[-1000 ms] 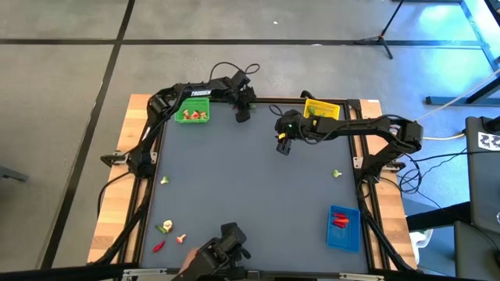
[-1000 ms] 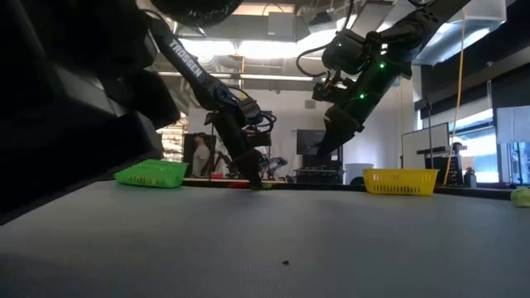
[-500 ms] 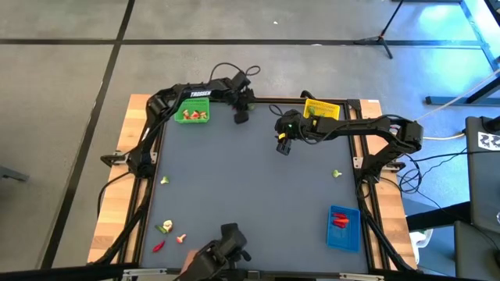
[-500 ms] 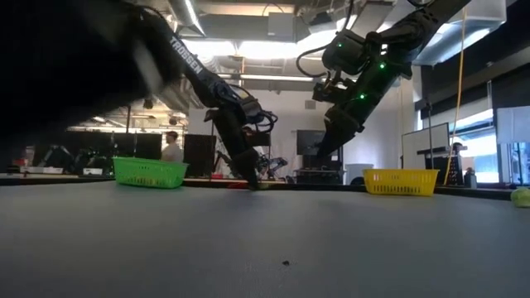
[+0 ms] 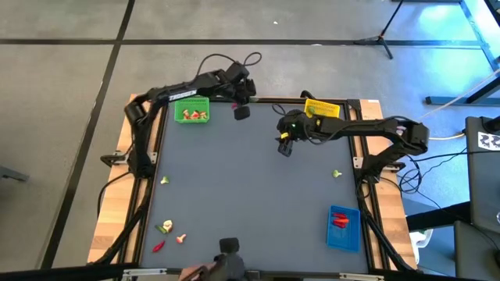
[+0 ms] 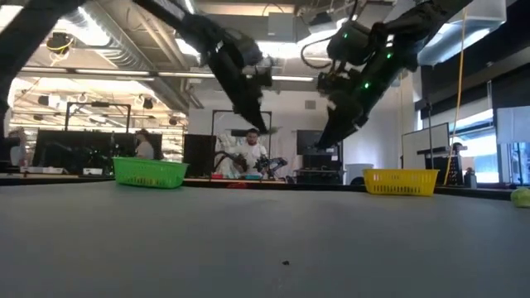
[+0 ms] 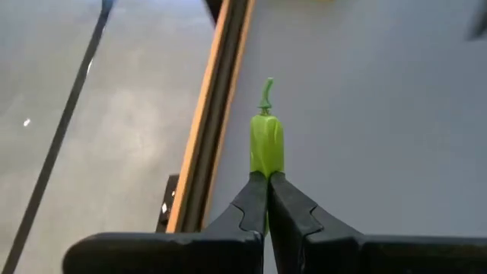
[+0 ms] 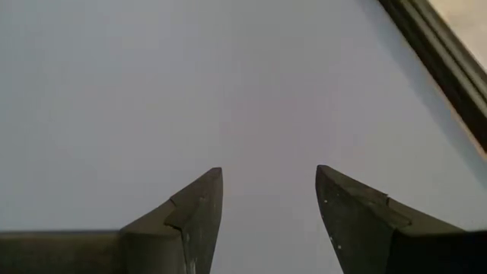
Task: Sort produce into baskets
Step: Put the green chili pepper into the blue bin
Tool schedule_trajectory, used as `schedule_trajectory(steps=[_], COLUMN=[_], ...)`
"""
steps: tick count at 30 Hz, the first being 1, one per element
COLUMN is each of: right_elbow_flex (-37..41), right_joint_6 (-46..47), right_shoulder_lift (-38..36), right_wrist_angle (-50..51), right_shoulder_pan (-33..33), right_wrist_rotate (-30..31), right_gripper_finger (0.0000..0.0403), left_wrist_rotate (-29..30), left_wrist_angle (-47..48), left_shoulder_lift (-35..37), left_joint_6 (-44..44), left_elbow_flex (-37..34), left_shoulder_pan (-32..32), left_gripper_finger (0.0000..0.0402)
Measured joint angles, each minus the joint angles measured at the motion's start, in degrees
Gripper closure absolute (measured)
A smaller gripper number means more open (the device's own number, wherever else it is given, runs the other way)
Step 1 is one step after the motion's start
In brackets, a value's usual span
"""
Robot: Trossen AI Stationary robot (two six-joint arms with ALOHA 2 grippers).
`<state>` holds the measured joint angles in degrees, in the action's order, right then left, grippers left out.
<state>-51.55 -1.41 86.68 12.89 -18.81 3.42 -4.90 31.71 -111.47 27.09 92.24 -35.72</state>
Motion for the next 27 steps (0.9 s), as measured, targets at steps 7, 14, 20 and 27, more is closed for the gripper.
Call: schedule_trajectory(steps=[7,14,20,27], right_elbow_flex=[0.0,0.0,0.0,0.0], right_joint_6=[2.9,7.2,10.3,11.5], right_shoulder_lift=[-5.3,-8.4,-8.4,-8.3], right_wrist_angle=[3.0,1.6,0.2,-7.0], right_shoulder_pan=[5.7,13.0,16.1,17.0], right_wrist_rotate=[0.0,3.8,6.2,6.1], right_gripper_finger=[0.0194,0.0194,0.0194,0.0194], left_wrist_rotate=[-0.1,-0.1,1.1,4.6], left_wrist_angle=[-2.2,-8.4,-10.5,-11.7], left_shoulder_lift=[10.0,17.9,21.1,22.0], left_joint_6=[-4.0,-8.8,-12.0,-13.5], left_elbow_flex=[-7.0,-17.0,-23.3,-25.4], left_shoulder_pan=[5.0,13.2,20.1,26.0], left_gripper_finger=[0.04,0.04,0.0398,0.04])
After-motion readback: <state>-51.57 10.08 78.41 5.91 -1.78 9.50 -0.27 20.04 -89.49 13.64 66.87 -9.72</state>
